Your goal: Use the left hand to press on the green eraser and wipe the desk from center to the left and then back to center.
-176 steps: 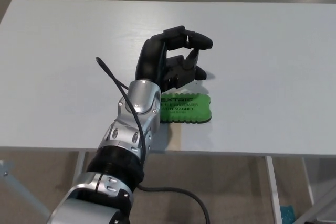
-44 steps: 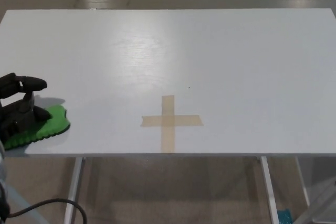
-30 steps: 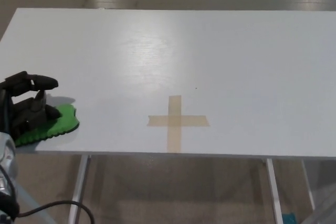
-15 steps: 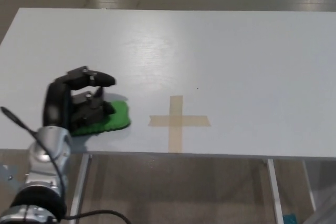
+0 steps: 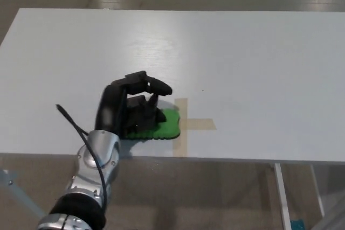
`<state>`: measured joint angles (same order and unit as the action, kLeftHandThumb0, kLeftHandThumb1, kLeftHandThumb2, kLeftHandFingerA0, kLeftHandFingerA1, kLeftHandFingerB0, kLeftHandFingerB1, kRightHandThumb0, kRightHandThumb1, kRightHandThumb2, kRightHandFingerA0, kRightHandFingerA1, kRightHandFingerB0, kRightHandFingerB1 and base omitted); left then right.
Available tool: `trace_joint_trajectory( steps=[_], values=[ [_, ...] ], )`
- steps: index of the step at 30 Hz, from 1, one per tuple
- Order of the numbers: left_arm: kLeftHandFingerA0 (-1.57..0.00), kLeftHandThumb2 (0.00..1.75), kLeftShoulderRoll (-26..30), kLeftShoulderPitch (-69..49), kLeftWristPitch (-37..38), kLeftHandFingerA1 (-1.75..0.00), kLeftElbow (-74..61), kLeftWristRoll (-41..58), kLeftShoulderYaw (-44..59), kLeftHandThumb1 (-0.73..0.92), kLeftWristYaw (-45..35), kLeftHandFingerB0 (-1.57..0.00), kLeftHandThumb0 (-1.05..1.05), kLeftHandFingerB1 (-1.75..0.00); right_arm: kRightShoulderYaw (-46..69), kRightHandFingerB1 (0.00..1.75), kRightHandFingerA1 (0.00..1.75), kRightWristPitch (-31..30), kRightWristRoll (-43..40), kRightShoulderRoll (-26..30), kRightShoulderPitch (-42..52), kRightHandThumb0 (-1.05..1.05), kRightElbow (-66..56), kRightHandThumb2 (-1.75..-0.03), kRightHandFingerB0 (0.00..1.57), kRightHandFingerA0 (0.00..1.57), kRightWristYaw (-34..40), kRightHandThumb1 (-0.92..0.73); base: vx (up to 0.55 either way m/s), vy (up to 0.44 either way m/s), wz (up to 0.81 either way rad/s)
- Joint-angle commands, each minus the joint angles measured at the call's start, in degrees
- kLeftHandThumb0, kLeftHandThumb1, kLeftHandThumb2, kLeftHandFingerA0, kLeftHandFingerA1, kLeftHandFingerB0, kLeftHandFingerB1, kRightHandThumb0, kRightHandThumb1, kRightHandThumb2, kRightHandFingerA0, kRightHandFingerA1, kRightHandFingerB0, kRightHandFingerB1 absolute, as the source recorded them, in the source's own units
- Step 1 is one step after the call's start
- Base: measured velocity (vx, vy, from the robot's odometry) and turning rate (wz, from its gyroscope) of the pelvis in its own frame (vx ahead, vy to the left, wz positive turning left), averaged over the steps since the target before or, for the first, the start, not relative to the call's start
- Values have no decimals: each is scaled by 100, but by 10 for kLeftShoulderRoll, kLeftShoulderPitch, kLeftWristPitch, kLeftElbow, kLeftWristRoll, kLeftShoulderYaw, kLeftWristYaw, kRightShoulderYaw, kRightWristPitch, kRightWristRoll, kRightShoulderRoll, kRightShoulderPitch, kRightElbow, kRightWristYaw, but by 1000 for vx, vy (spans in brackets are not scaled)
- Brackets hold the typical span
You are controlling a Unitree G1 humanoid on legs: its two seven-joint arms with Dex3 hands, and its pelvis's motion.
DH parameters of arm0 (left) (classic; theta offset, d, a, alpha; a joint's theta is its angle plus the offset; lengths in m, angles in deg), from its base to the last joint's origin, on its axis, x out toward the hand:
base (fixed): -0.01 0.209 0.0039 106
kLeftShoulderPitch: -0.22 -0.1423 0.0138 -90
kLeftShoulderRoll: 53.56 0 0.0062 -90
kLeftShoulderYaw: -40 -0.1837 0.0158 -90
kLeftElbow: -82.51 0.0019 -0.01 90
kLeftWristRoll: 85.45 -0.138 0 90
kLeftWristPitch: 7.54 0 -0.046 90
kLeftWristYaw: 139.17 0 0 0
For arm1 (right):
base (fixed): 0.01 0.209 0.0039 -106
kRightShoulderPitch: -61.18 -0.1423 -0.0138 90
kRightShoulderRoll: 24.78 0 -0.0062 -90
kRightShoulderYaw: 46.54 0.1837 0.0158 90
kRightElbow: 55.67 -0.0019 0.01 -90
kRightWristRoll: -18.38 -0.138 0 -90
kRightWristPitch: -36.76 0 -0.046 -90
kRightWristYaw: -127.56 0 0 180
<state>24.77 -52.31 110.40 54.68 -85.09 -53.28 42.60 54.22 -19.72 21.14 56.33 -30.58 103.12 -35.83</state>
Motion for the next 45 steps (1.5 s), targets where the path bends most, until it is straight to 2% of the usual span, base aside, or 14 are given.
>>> trace_joint_trajectory(
  steps=[1, 23, 24, 26, 27, 28, 29, 32, 33, 35, 36, 38, 39, 45],
  values=[
    [-101, 83, -35, -30, -49, -115, 7, -50, -38, 76, 11, -92, -14, -100, 5, 50, 53, 8, -11, -4, 8, -38, -3, -63, 68, 56, -9, -77, 0, 0, 0],
    [-101, 80, -88, -22, -80, -112, -26, -53, -63, 76, 7, -96, -18, -95, 3, 51, 53, -1, -6, -1, 4, -38, -7, -63, 68, 55, -13, -77, 0, 0, 0],
    [-102, 66, -87, -21, -84, -90, -31, -47, -60, 82, -2, -99, -22, -63, 4, 51, 53, 0, -7, -1, 4, -38, -7, -63, 68, 55, -13, -77, 0, 0, 0],
    [-102, 66, -87, -20, -90, -90, -37, -39, -56, 82, -12, -99, -22, -63, 5, 51, 53, 3, -8, -1, 5, -38, -7, -63, 68, 55, -14, -77, 0, 0, 0],
    [-102, 64, -84, -17, -95, -77, -43, -35, -53, 79, -17, -90, -26, -47, 5, 51, 53, 4, -9, -1, 5, -38, -7, -63, 68, 55, -15, -77, 0, 0, 0],
    [-102, 64, -83, -15, -98, -77, -46, -34, -52, 79, -19, -90, -26, -47, 5, 51, 53, 4, -9, -1, 5, -38, -8, -63, 68, 55, -15, -77, 0, 0, 0],
    [-89, 93, -76, -12, -97, -71, -55, -32, -50, 59, -26, -55, -40, -58, 6, 51, 53, 5, -10, -1, 5, -38, -7, -63, 68, 55, -17, -78, 0, 0, 0],
    [-89, 93, -68, -10, -95, -71, -69, -30, -47, 59, -37, -55, -40, -58, 6, 51, 53, 7, -12, -1, 5, -38, -5, -63, 68, 55, -18, -78, 0, 0, 0],
    [-48, 79, -64, -11, -98, -50, -76, -23, -44, 50, -53, -36, -57, -45, 6, 51, 53, 7, -12, -1, 5, -38, -5, -63, 68, 55, -18, -78, 0, 0, 0],
    [-48, 79, -61, -11, -100, -50, -80, -18, -41, 50, -66, -36, -57, -45, 6, 51, 53, 7, -12, -1, 6, -38, -5, -63, 68, 55, -18, -78, 0, 0, 0],
    [0, 81, -44, 0, -138, 0, -110, 22, -29, 47, -156, -4, -77, -20, 4, 51, 52, 7, -10, -1, 7, -38, -5, -63, 68, 55, -14, -78, 0, 0, 0],
    [0, 81, -37, 4, -155, 0, -123, 36, -24, 47, -190, -4, -77, -20, 4, 51, 52, 7, -9, -1, 8, -38, -5, -63, 68, 55, -12, -78, 0, 0, 0],
    [0, 55, -33, 11, -168, 0, -132, 41, -21, 49, -196, 0, -76, -19, 3, 51, 52, 6, -10, -1, 8, -38, -5, -63, 68, 55, -11, -78, 0, 0, 0],
    [0, 59, 10, 40, -206, 0, -196, 45, -12, 49, -225, 0, -87, -20, 7, 51, 52, 8, -15, -5, 11, -38, -6, -63, 68, 55, -14, -78, 0, 0, 0]
  ],
)
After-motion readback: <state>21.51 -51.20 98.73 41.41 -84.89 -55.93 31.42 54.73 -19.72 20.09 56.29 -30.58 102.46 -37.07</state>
